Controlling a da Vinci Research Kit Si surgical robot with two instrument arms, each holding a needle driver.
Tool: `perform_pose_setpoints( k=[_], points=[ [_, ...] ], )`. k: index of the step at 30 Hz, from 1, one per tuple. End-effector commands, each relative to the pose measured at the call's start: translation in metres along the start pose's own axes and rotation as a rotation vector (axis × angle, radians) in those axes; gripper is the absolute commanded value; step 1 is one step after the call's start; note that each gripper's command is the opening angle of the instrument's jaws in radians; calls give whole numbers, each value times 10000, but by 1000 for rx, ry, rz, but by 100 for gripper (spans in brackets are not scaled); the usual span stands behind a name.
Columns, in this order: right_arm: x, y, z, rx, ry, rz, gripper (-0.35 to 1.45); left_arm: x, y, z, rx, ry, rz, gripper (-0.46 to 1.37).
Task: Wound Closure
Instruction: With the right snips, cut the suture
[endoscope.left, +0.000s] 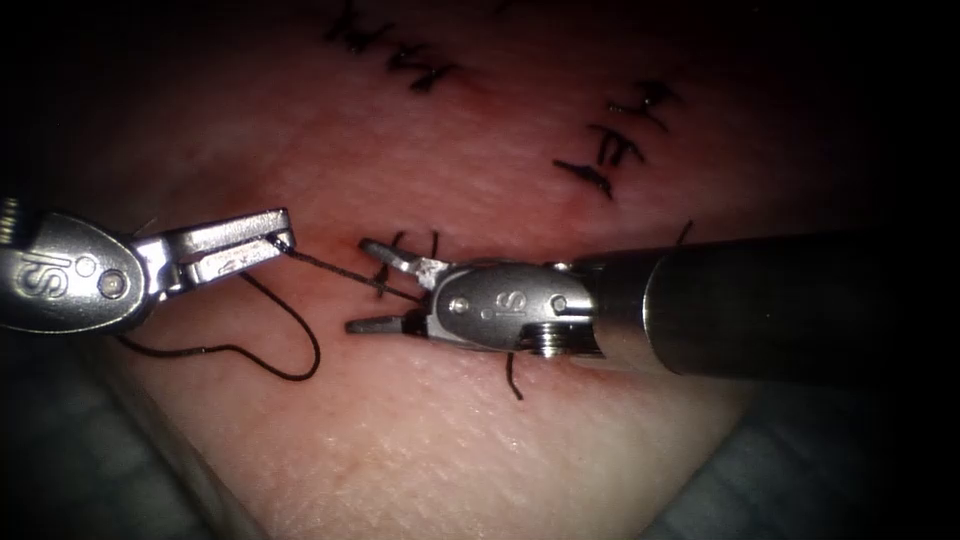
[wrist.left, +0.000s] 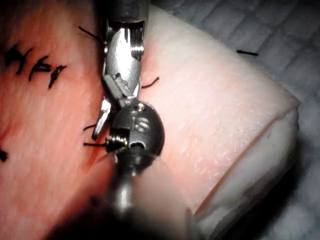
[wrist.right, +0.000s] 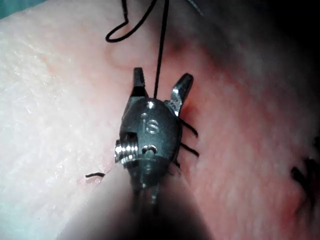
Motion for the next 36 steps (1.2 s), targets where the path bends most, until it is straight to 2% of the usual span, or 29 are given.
perform_pose_setpoints(
  k=[1,11,14,15,16,18,26,33,34,35,36],
  points=[
    [0,-1,2,5,0,-1,130,0,0,0,-7,0,0,-35],
    [-4,-4,11,9,3,-7,127,0,0,0,-9,2,0,-35],
    [-5,-4,12,17,9,-7,110,1,1,0,-9,2,0,-35],
    [-6,-4,12,30,16,-9,76,1,2,-1,-9,2,0,-35],
    [-6,-4,12,36,20,-11,52,1,2,-1,-9,2,0,-35],
    [-8,-4,11,51,33,-9,-35,1,2,-1,-10,3,0,-35],
    [-13,0,16,34,12,-13,-35,2,3,-2,-10,3,6,-35],
    [-20,3,12,61,8,-13,-35,2,1,-2,-12,4,5,-35],
    [-21,4,12,62,8,-13,-14,2,1,-2,-12,4,4,-35],
    [-22,5,13,62,7,-2,53,2,0,-2,-12,4,4,-35],
    [-23,5,14,61,6,10,109,2,0,-2,-12,3,4,-35]
  ],
)
